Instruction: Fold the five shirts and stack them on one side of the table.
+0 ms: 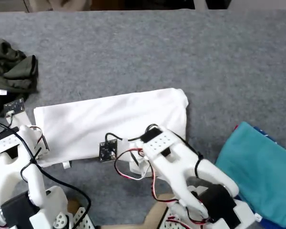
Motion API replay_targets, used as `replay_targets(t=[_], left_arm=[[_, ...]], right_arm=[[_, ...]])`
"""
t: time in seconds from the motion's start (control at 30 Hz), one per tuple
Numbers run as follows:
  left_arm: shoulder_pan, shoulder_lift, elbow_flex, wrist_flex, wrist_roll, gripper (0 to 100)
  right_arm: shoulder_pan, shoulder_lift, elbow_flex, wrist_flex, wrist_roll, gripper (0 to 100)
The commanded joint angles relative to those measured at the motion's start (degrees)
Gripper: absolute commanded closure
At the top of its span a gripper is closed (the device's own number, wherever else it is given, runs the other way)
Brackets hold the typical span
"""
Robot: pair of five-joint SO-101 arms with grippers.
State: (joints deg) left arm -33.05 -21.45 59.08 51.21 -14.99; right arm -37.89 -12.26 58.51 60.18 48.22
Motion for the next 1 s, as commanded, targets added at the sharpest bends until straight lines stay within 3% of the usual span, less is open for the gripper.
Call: replay_targets(t=[0.0, 0.47, 0.97], left_arm=[[-0.6, -1.0, 0.1, -0.5, 0.1, 98], [-0.5, -0.7, -0.4, -0.6, 0.1, 98], [1.0, -0.6, -0.1, -0.9, 0.1, 98]], right_arm=[[0.4, 4.9, 0.9, 1.0, -1.6, 97.7], [7.9, 3.6, -1.6, 2.4, -3.4, 99.5], [10.1, 7.1, -30.6, 17.5, 0.0, 99.5]])
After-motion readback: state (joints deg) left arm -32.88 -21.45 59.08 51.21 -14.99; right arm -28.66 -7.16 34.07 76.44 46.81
